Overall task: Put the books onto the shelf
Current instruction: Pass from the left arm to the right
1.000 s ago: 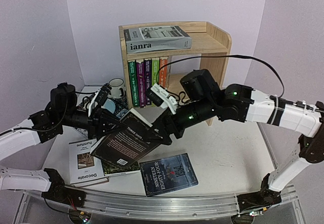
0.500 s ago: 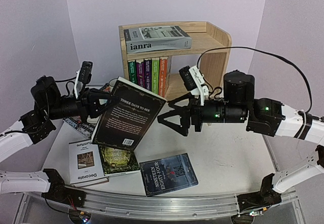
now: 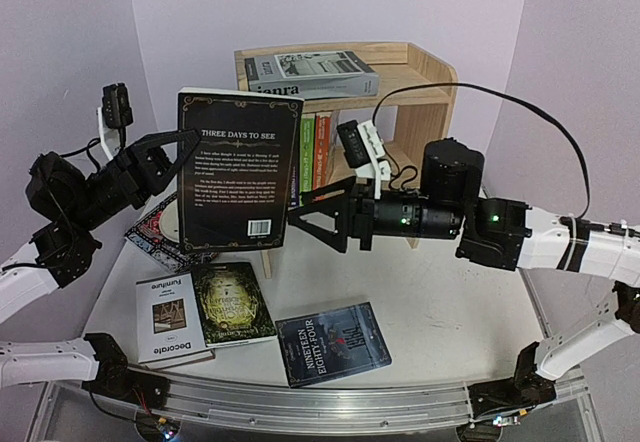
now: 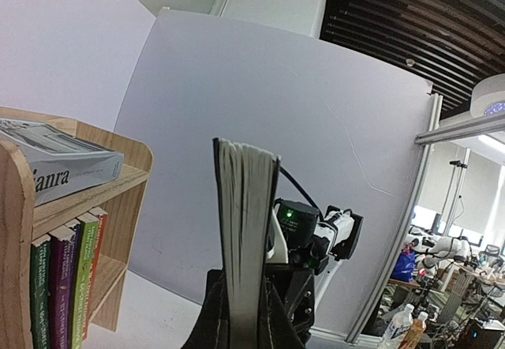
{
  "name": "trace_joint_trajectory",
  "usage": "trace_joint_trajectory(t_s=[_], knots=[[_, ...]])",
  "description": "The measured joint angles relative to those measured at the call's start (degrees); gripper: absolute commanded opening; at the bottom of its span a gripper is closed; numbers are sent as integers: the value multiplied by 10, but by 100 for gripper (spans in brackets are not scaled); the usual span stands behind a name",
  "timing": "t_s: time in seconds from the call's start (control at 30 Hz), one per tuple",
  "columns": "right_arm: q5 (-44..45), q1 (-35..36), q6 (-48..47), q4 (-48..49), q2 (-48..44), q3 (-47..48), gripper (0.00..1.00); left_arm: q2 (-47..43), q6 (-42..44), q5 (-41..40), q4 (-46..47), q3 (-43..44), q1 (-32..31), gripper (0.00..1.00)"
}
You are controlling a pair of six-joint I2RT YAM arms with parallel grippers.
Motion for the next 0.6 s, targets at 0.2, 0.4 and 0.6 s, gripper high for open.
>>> trace_joint_trajectory(t_s=[0.2, 0.4, 0.6], knots=[[-36, 0, 22, 31, 29, 11, 43, 24, -32, 7, 32, 0, 0, 0], [-58, -2, 24, 50, 29, 17, 34, 38, -62, 24, 51, 0, 0, 0], [-82, -2, 23, 57, 32, 23, 27, 47, -82, 46, 71, 2, 0, 0]])
